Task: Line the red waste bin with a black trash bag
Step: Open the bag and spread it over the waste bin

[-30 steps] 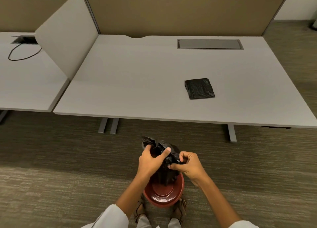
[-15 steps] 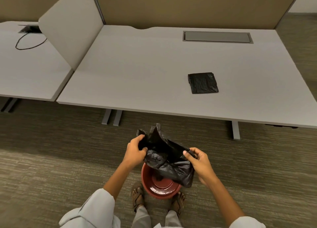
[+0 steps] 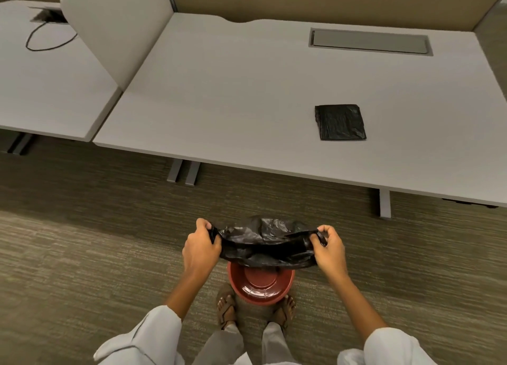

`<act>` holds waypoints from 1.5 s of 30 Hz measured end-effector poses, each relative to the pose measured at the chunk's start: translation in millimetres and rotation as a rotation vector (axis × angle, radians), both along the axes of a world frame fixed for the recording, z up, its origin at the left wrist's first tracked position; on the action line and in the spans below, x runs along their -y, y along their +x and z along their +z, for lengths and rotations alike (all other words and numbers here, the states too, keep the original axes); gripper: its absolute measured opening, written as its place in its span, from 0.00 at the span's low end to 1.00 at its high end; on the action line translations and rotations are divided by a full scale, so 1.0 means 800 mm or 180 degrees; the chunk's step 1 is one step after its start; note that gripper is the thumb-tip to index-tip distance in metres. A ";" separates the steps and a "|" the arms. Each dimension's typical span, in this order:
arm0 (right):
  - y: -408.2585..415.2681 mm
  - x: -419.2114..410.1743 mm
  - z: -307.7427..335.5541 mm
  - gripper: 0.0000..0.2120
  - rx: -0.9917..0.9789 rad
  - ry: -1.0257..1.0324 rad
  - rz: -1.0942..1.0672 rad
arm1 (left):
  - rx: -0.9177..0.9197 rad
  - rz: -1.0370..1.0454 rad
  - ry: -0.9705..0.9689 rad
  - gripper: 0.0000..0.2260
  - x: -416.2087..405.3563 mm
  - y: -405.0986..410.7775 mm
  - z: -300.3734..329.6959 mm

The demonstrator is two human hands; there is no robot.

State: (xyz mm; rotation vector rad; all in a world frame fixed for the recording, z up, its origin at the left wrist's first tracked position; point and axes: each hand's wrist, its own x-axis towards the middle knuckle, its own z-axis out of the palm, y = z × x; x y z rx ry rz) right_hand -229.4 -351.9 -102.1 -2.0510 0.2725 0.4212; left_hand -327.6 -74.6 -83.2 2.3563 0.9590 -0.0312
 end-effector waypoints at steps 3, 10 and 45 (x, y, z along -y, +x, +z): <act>-0.001 -0.010 0.001 0.05 0.0230 -0.0158 0.0034 | 0.0072 0.0014 0.0227 0.13 -0.008 -0.006 -0.007; -0.008 -0.031 0.003 0.18 0.0718 -0.0428 0.0273 | 0.0245 -0.0354 0.0080 0.18 -0.039 -0.010 -0.023; -0.027 -0.024 -0.221 0.36 -0.0354 -0.1713 0.0327 | -0.1803 -0.2045 -0.0355 0.52 -0.072 0.033 -0.224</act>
